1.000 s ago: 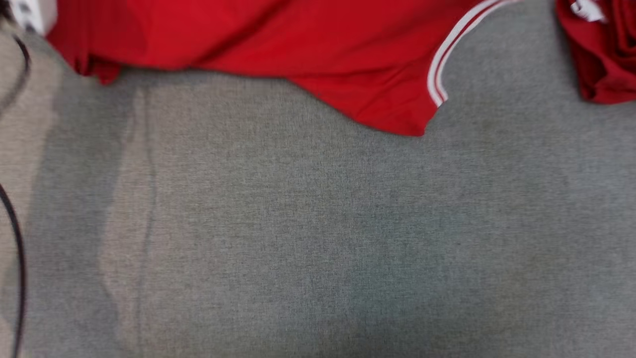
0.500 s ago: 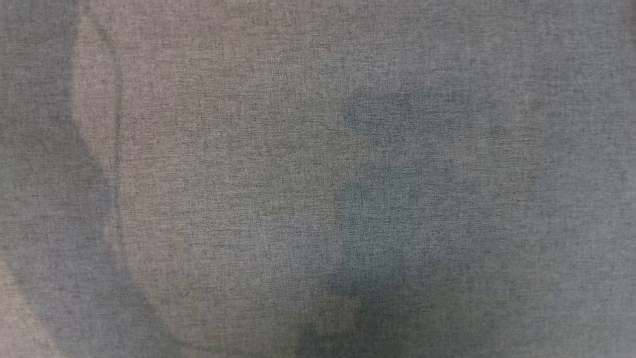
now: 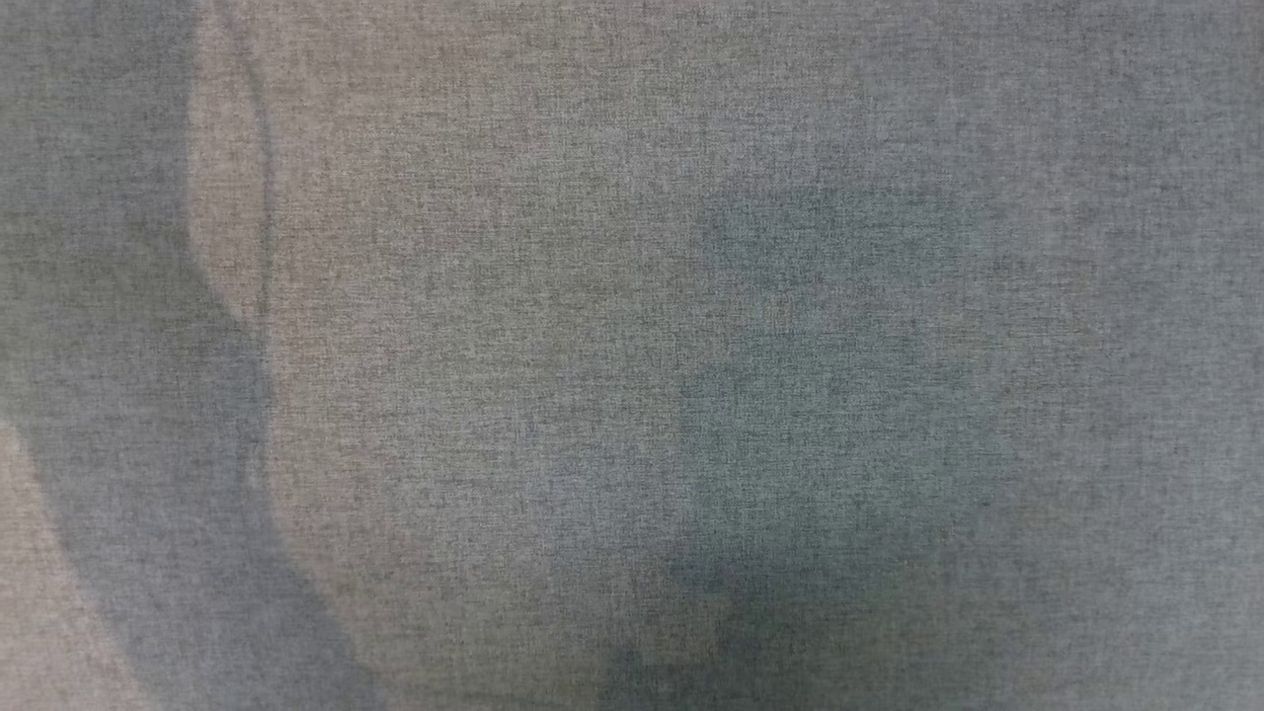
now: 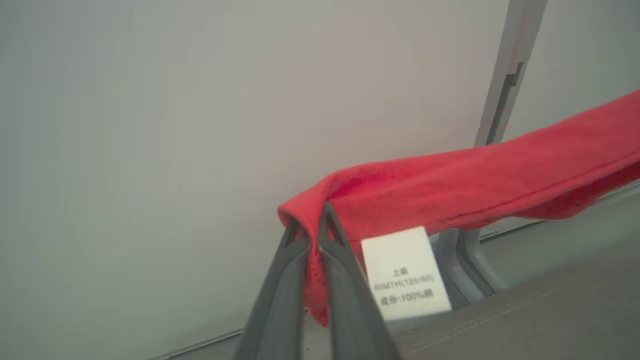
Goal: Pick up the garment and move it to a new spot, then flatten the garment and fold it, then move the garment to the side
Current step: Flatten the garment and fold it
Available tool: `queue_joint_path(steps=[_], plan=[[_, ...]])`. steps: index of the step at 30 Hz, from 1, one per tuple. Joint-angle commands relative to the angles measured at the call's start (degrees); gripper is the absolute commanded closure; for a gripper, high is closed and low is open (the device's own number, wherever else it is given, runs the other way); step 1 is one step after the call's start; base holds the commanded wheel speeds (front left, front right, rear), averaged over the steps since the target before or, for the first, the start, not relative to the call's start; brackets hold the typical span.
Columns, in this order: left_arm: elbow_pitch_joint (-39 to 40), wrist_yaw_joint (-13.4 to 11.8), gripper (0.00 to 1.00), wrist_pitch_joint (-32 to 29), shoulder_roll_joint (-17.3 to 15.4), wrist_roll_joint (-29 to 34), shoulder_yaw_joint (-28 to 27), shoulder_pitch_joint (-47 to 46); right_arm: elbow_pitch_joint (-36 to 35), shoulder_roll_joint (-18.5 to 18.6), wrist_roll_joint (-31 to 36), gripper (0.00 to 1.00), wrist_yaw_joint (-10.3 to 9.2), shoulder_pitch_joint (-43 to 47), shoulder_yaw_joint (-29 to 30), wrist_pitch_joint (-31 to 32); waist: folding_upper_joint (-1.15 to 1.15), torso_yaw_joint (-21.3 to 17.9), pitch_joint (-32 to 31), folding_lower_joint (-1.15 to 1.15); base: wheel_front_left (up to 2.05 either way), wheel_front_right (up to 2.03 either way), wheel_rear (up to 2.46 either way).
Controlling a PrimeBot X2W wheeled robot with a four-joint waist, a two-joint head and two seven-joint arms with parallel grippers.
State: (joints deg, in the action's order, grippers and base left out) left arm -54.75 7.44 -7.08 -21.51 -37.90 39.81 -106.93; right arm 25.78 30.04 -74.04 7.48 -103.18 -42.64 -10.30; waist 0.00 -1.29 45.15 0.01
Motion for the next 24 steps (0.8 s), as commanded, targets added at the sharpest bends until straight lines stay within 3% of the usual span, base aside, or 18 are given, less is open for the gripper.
queue_joint_path(steps=[1, 3, 6, 14, 24], plan=[[0.5, 0.1, 1.0, -0.6, -0.6, -1.8, 1.9, 2.4, -0.8, 1.1, -1.3, 1.0, 0.04, 1.5, -1.5, 0.6, 0.0, 0.1, -0.2, -0.01, 0.0, 0.0, 0.0], [3.0, 0.1, 1.0, -1.6, -0.7, -5.8, 4.8, 5.9, -1.8, 1.8, -2.7, 1.0, 0.04, 4.0, -4.1, 1.1, 0.0, 0.0, -0.8, -0.01, 0.0, 0.0, 0.0], [5.6, 0.1, 1.0, -2.3, -3.7, -9.4, 8.8, 9.6, -3.3, 3.5, -4.9, 1.0, 0.04, 7.0, -7.6, 2.6, 0.0, 0.0, -1.8, -0.01, 0.0, 0.0, 0.0], [10.3, 0.1, 1.0, -2.5, -8.0, -17.6, 17.2, 17.8, -7.8, 7.8, -7.7, 1.0, 0.04, 15.3, -16.0, 6.1, 0.0, -0.8, -5.8, -0.01, 0.0, 0.0, 0.0], [13.6, 0.1, 1.0, -3.0, -12.3, -27.7, 24.6, 27.9, -9.7, 9.0, -11.4, 1.0, 0.04, 26.2, -24.1, 4.9, 0.0, -2.4, -13.9, -0.01, 0.0, 0.0, 0.0]])
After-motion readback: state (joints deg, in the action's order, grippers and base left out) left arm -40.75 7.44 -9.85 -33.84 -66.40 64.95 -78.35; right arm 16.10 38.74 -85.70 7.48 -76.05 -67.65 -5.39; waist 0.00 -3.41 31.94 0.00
